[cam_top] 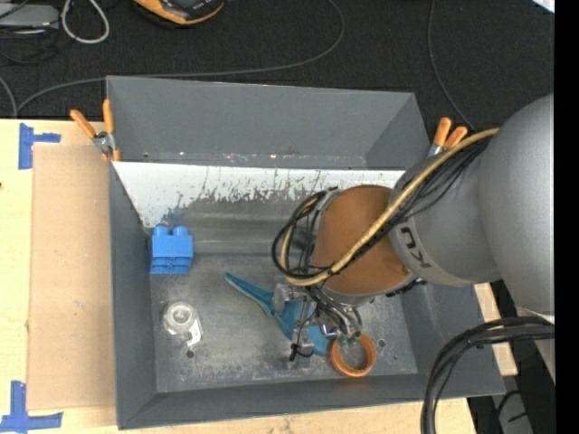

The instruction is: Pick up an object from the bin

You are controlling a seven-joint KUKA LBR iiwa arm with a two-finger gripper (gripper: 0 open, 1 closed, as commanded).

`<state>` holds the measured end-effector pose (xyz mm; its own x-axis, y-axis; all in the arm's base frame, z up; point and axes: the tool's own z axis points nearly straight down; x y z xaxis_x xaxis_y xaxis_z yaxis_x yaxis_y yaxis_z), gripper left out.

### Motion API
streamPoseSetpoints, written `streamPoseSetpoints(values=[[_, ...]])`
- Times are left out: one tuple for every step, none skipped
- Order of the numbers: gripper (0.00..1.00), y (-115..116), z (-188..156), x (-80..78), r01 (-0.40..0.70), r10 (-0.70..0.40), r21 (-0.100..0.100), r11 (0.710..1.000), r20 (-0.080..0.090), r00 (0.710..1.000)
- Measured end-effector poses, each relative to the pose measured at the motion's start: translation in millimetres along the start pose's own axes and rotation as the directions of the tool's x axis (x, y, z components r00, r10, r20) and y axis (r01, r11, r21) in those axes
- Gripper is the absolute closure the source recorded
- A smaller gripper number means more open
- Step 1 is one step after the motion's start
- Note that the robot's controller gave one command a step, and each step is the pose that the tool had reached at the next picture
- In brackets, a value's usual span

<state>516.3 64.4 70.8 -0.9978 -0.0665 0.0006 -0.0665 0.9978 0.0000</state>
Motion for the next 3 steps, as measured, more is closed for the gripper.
streamPoseSetpoints(values=[[0.00, 34.5, 0.4, -5.5, -0.089, 0.089, 0.000, 0.996, 0.001, 0.996], [0.00, 25.7, -0.3, -6.4, 0.101, -0.101, -0.002, 0.995, 0.002, 0.995], [0.00, 71.3, 0.8, -10.2, 0.424, -0.424, -0.002, 0.906, 0.002, 0.906]])
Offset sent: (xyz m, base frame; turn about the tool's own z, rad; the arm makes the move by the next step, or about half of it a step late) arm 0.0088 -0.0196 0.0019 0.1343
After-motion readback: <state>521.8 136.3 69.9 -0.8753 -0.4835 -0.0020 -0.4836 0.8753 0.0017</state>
